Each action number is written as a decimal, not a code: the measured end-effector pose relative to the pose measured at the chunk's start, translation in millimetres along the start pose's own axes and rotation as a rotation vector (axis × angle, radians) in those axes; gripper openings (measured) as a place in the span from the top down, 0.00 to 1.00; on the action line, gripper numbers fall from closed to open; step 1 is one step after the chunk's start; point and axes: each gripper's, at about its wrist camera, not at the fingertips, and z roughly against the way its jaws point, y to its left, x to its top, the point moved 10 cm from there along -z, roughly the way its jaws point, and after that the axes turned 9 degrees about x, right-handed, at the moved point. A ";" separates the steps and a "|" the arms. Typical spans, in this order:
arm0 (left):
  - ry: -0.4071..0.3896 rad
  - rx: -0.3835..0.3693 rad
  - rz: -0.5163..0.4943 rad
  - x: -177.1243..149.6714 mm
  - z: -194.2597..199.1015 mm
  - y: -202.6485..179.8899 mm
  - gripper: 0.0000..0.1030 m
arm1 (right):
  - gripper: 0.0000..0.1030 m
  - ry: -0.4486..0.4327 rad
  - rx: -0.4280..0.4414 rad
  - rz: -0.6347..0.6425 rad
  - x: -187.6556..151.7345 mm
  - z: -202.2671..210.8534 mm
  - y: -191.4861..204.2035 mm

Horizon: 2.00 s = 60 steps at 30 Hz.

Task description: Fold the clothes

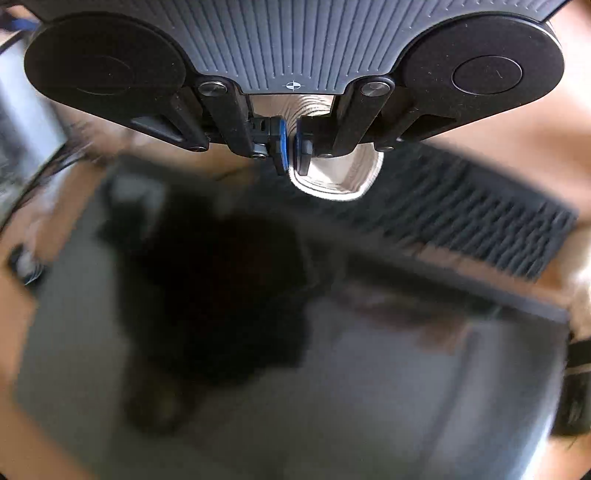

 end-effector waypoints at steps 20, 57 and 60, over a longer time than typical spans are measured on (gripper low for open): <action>0.076 -0.326 -0.152 -57.0 -41.1 -348.5 0.75 | 0.17 -0.030 0.098 0.052 11.7 18.3 -91.5; 0.447 -0.228 -0.374 -244.4 -19.7 -165.8 0.21 | 0.50 -0.013 -0.023 -0.238 89.4 -64.7 -50.3; 0.451 -0.219 -0.310 -235.6 -14.7 -161.9 0.24 | 0.50 0.051 -0.036 -0.246 85.2 -102.9 -62.0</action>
